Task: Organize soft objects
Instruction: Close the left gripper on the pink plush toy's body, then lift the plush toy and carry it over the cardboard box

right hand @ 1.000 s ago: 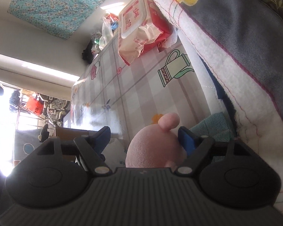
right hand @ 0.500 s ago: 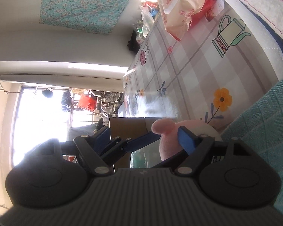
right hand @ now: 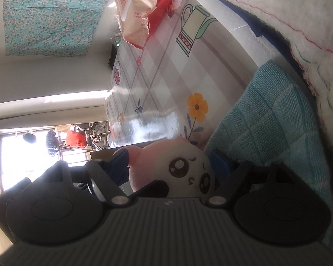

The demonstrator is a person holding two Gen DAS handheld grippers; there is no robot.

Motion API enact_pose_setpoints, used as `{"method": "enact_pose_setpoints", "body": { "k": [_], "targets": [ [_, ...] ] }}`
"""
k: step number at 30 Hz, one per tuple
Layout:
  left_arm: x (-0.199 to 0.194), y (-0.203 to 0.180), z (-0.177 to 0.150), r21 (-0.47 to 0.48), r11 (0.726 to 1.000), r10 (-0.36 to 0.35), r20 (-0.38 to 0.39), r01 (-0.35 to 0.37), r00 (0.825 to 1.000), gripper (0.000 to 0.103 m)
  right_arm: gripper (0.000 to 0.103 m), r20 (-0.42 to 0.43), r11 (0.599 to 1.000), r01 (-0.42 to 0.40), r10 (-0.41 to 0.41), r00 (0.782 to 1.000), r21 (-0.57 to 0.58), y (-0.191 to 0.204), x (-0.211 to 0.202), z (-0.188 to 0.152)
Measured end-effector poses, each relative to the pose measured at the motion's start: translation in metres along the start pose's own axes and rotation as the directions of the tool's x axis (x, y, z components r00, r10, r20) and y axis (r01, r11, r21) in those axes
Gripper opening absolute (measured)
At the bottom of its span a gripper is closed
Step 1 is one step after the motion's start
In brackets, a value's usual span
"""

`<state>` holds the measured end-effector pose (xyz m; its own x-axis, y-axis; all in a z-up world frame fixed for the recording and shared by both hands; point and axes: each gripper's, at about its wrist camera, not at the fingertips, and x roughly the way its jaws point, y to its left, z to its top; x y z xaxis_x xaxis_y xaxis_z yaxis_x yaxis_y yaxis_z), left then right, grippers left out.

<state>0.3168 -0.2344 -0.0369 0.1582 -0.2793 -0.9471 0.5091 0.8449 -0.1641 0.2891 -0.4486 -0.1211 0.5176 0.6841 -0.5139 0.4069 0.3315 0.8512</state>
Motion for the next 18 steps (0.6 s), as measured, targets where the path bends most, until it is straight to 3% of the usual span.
{"method": "enact_pose_setpoints", "body": {
  "k": [2,6,13,18],
  "targets": [
    [0.002,0.001,0.002,-0.023,0.999,-0.026,-0.016,0.026,1.0,0.068,0.084,-0.003,1.0,-0.01,0.01,1.0,0.002,0.002,0.002,-0.001],
    [-0.004,-0.003,0.001,-0.024,0.999,-0.026,-0.007,0.026,1.0,0.066,0.085,0.011,1.0,-0.016,0.016,1.0,-0.008,0.006,-0.003,-0.007],
    [-0.045,-0.016,-0.009,0.005,0.999,-0.053,0.078,0.053,0.996,0.066,0.085,0.081,0.996,-0.064,0.068,0.994,-0.058,0.033,-0.039,-0.028],
    [-0.095,-0.024,-0.027,0.033,0.997,-0.072,0.174,0.068,0.982,0.066,0.087,0.128,0.985,-0.094,0.113,0.985,-0.145,0.068,-0.071,-0.059]
  ]
}}
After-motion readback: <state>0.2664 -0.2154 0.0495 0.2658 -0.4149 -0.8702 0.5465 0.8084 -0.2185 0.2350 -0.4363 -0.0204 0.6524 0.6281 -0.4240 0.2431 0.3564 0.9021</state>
